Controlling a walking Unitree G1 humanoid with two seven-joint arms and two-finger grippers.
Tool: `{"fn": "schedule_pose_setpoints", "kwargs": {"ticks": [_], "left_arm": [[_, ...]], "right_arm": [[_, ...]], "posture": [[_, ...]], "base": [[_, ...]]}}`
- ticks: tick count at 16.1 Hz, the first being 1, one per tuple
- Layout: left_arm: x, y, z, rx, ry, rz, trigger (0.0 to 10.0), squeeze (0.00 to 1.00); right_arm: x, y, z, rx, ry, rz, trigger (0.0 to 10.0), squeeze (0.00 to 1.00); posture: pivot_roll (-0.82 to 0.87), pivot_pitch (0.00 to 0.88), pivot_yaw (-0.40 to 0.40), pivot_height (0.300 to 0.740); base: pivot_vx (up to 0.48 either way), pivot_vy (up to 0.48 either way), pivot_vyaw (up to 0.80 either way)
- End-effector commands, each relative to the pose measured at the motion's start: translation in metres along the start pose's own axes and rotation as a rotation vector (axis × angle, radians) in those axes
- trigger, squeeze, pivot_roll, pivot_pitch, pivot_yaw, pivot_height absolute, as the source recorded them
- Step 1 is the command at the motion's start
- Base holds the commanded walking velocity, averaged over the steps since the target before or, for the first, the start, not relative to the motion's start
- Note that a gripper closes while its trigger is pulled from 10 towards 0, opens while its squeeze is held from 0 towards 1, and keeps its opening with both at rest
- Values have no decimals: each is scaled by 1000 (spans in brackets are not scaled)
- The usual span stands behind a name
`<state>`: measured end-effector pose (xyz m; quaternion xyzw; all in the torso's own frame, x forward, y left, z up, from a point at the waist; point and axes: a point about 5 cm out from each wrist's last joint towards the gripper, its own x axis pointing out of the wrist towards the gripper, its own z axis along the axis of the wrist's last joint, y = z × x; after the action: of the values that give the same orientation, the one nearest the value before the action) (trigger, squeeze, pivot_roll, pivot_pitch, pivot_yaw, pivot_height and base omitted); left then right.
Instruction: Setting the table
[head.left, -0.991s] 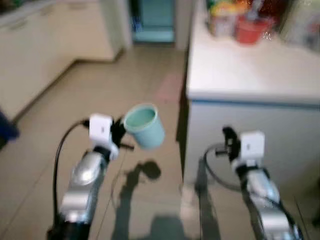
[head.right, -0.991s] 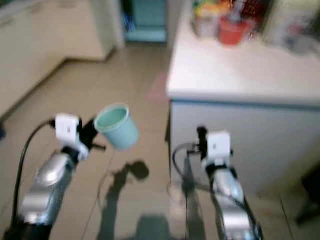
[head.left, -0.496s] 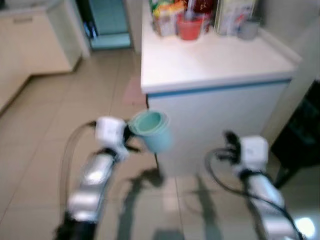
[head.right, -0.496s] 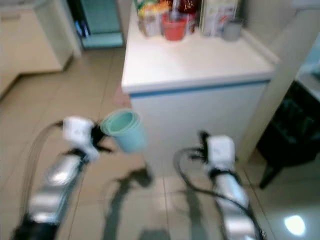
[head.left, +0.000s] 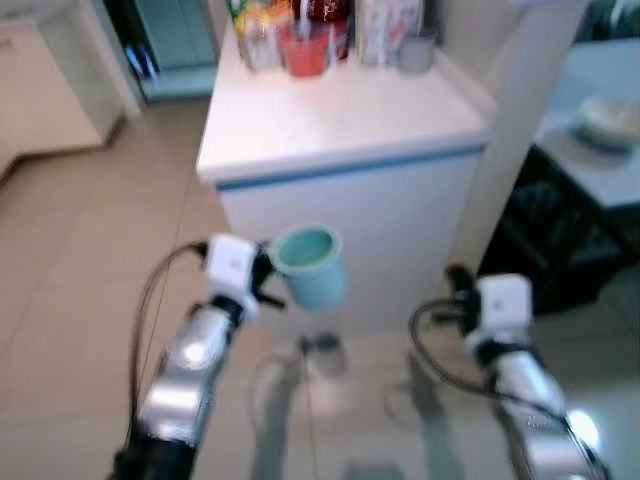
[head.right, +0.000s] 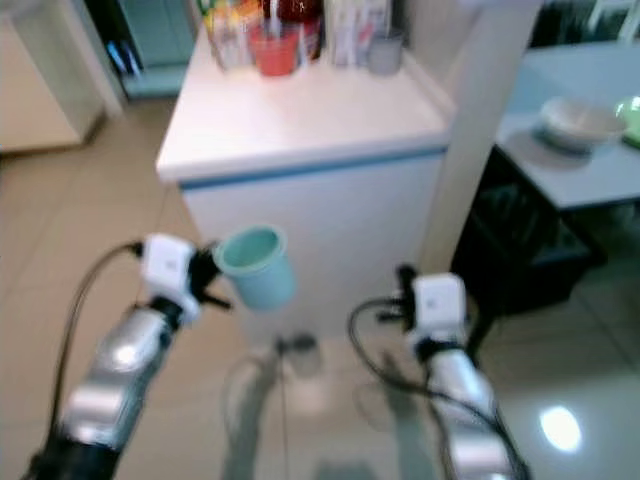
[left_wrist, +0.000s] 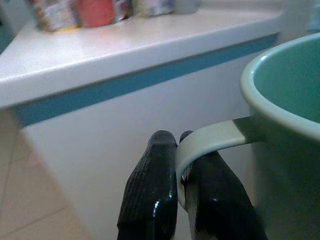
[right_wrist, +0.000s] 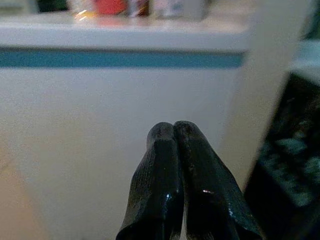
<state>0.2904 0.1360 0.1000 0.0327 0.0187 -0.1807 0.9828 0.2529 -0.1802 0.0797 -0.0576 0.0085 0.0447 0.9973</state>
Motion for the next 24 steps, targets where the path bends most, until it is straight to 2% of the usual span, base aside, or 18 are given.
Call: {"fn": "schedule_pose_setpoints", "kwargs": {"ticks": [1, 8, 11, 20, 24], "left_arm": [[0, 13, 4, 27, -9, 44, 0, 0], [4, 13, 6, 57, -8, 46, 0, 0], [4, 9, 9, 58, -40, 25, 0, 0], [7, 1, 15, 93, -91, -13, 0, 0], [9, 4, 13, 116, -81, 13, 0, 0]], "right_arm": [[3, 8, 5, 1, -19, 22, 10000, 0], [1, 6, 4, 7, -13, 14, 10000, 0], [1, 5, 2, 6, -7, 11, 10000, 0], [6, 7, -1, 3, 0, 24, 10000, 0], [7, 7, -1, 1, -1, 28, 10000, 0]], "posture": [[-53, 0, 104, 740], [-54, 0, 108, 740], [-51, 0, 107, 740], [-48, 0, 97, 740], [-53, 0, 95, 740]], "base": [[259, -401, 0], [296, -373, 0], [305, -365, 0], [0, -437, 0], [0, -442, 0]]}}
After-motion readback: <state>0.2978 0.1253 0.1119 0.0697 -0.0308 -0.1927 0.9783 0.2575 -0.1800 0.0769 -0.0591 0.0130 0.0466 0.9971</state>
